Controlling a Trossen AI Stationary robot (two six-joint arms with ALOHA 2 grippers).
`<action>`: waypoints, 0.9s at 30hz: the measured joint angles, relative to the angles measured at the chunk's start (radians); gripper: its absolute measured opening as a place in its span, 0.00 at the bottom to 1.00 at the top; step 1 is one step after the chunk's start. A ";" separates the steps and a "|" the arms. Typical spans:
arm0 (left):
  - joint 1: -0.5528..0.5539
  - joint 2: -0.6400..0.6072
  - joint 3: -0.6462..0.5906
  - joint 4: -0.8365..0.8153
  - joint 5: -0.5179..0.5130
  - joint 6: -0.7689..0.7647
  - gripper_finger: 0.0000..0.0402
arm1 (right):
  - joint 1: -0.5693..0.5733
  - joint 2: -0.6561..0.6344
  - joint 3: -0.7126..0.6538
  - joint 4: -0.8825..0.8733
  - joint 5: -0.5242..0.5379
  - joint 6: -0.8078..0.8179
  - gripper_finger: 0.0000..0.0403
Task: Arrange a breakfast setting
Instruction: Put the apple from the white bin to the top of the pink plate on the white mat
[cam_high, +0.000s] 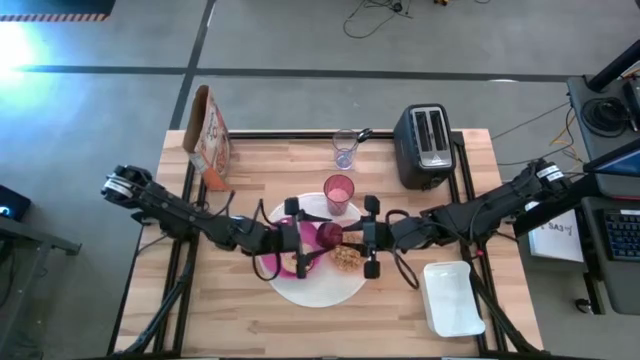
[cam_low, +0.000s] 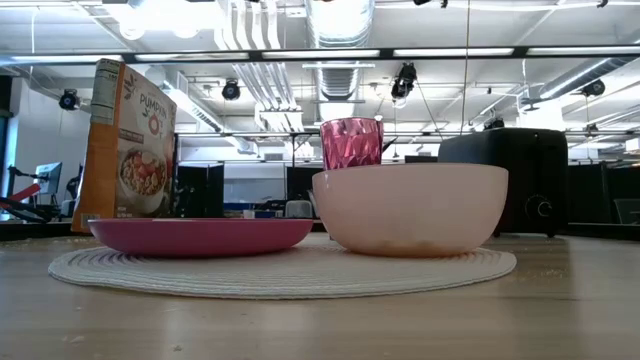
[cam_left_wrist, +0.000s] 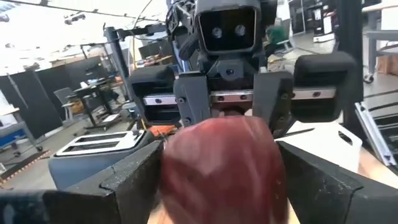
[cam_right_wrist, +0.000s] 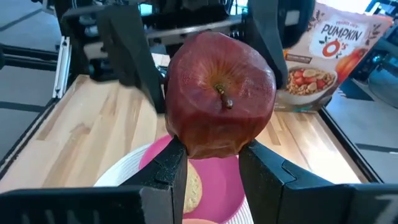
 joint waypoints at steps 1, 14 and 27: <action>0.001 0.014 0.016 -0.015 0.000 0.000 0.71 | 0.000 0.000 0.002 0.001 -0.001 -0.003 0.27; -0.001 0.059 0.125 -0.237 -0.011 -0.082 0.61 | 0.004 -0.001 0.002 -0.048 0.005 0.001 0.27; -0.001 0.048 0.118 -0.295 -0.038 -0.076 0.60 | 0.001 -0.002 0.083 -0.249 0.012 0.126 0.38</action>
